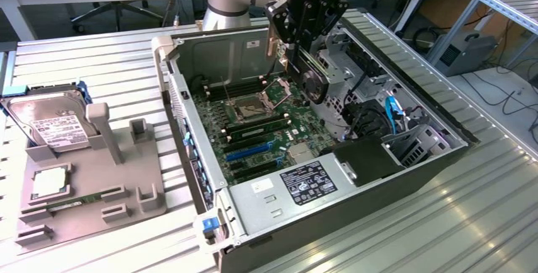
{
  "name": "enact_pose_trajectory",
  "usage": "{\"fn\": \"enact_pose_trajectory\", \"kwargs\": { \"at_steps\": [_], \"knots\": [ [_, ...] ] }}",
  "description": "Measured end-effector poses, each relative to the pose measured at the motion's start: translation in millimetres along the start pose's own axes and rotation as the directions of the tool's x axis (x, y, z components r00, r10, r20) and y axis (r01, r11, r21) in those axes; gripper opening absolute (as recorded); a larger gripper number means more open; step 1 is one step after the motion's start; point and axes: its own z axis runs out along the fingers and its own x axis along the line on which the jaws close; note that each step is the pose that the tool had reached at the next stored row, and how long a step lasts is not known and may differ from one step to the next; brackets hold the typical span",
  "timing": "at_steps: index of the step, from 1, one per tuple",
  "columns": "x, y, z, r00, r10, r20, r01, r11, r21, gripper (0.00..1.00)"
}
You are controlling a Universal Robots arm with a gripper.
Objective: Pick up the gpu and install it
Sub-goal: 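Insert the gpu into the slot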
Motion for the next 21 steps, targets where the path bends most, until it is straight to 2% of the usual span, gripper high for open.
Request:
{"fn": "enact_pose_trajectory", "kwargs": {
  "at_steps": [21],
  "knots": [
    [0.0,0.0,0.2,0.9999,-0.013,0.0003,0.013,0.9999,-0.0005,0.27]
  ]
}}
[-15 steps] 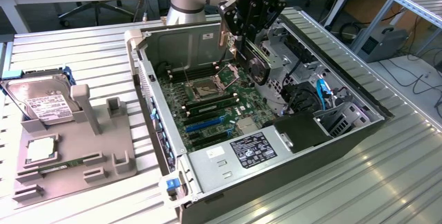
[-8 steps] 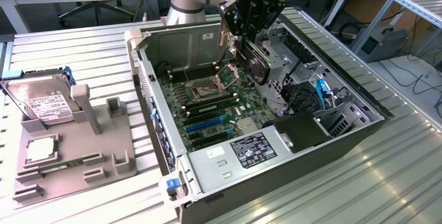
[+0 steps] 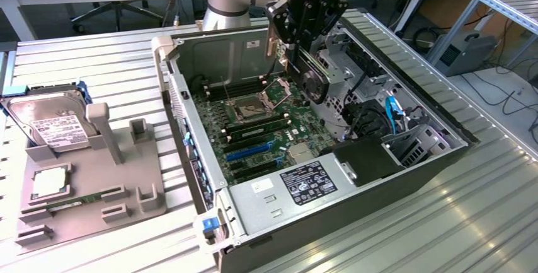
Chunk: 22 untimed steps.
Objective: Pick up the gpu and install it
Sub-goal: 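Insert the gpu into the slot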
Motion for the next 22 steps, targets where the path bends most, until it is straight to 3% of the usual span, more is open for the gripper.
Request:
{"fn": "enact_pose_trajectory", "kwargs": {
  "at_steps": [22],
  "knots": [
    [0.0,0.0,0.1,0.9999,-0.015,0.0003,0.015,0.9999,-0.0005,0.27]
  ]
}}
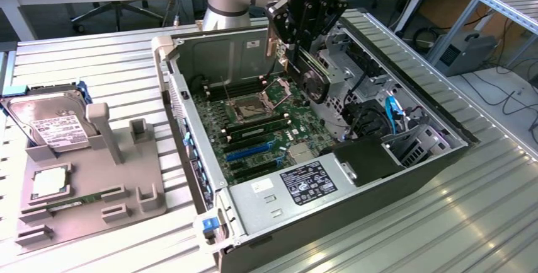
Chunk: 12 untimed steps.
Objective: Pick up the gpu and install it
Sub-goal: 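Insert the gpu into the slot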
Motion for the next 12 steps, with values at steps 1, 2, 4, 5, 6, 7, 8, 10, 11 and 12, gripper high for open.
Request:
{"fn": "enact_pose_trajectory", "kwargs": {
  "at_steps": [1,2,4,5,6,7,8,10,11,12],
  "knots": [
    [0.0,0.0,0.0,1.0,0.0,0.0,0.0,1.0,0.0,0.27],
    [0.0,0.0,0.0,1.0,-0.001,0.0,0.001,1.0,0.0,0.27],
    [0.0,0.0,0.0,1.0,-0.002,0.0,0.002,1.0,0.0,0.27],
    [0.0,0.0,0.0,1.0,-0.002,0.0,0.002,1.0,0.0,0.27],
    [0.0,0.0,0.0,1.0,-0.003,0.0,0.003,1.0,0.0,0.27],
    [0.0,0.0,0.0,1.0,-0.004,0.0001,0.004,1.0,0.0,0.27],
    [0.0,0.0,0.0,1.0,-0.004,0.0001,0.004,1.0,-0.0001,0.27],
    [0.0,0.0,0.0,1.0,-0.005,0.0001,0.005,1.0,-0.0001,0.27],
    [0.0,0.0,0.0,1.0,-0.006,0.0001,0.006,1.0,-0.0001,0.27],
    [0.0,0.0,0.0,1.0,-0.006,0.0001,0.006,1.0,-0.0001,0.27]
  ]
}}
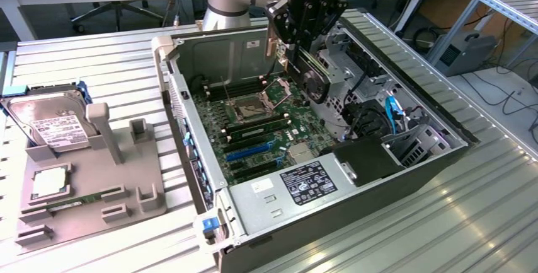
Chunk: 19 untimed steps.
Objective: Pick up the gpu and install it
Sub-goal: 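Insert the gpu into the slot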
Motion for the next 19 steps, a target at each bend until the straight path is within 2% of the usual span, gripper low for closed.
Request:
{"fn": "enact_pose_trajectory", "kwargs": {
  "at_steps": [19],
  "knots": [
    [0.0,0.0,0.1,1.0,-0.01,0.0002,0.01,1.0,-0.0004,0.27]
  ]
}}
